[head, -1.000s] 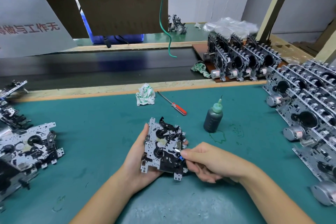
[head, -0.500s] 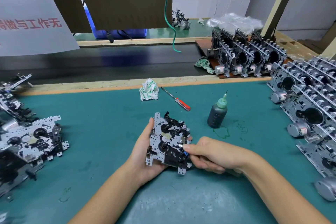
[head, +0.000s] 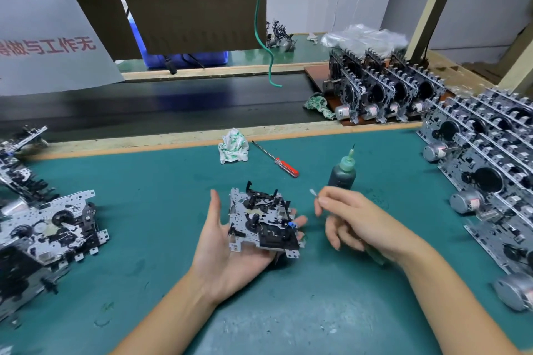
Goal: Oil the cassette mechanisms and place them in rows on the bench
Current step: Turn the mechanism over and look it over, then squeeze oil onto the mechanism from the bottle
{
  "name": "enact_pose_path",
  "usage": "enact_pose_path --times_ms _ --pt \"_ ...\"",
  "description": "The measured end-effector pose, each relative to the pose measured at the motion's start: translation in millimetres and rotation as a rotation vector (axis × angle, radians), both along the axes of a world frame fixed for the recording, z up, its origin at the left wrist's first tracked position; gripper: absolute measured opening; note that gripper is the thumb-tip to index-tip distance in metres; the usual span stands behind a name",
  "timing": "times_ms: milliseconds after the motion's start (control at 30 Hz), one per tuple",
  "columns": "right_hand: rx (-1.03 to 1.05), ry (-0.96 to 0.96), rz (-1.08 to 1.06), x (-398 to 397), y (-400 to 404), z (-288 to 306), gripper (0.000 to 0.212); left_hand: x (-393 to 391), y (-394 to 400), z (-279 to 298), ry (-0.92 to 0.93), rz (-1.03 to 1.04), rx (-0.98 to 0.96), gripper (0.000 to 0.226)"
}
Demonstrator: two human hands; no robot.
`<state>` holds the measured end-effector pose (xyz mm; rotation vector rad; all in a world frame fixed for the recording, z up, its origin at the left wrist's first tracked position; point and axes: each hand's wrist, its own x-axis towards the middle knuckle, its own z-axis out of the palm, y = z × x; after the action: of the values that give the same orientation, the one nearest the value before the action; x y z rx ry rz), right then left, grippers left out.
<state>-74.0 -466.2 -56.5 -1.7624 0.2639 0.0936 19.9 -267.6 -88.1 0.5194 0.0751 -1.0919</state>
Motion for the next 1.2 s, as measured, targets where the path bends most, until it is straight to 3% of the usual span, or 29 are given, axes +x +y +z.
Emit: enact_pose_path --times_ms 133,267,367,467,567,633,833,1000,1133,1200 --pt "-0.096 -0.144 -0.200 4 7 -7 0.022 1 -1 -2 0.005 -0.015 0.004 0.098" --pt "-0.617 -0.213 -0.247 3 13 -13 0.019 4 0 -6 -0.056 -0.018 0.022 0.097" --pt "-0.733 -0.420 -0.448 2 14 -9 0.024 4 0 -9 -0.105 -0.032 0.075 0.091" --pt "-0.652 -0.555 -0.758 2 6 -5 0.048 4 -1 -7 -0.120 -0.047 0.108 0.079" --pt "-0.496 -0.362 -0.666 5 -4 -9 0.084 3 -2 -7 -0.168 -0.079 0.139 0.073" --pt "-0.433 -0.204 -0.574 9 -5 -15 0.092 2 -2 -7 -0.173 -0.100 0.137 0.073" --pt "-0.364 -0.155 -0.636 16 -3 -23 0.045 2 -2 -2 -0.145 -0.120 0.135 0.073" --pt "-0.181 -0.340 -0.572 13 3 -13 0.020 2 -2 -1 -0.107 -0.126 0.121 0.074" --pt "0.108 -0.396 -0.561 12 5 -6 0.010 3 -2 0 -0.095 -0.128 0.129 0.074" --pt "0.197 -0.371 -0.578 10 4 -4 0.015 3 -2 0 -0.093 -0.125 0.133 0.074"
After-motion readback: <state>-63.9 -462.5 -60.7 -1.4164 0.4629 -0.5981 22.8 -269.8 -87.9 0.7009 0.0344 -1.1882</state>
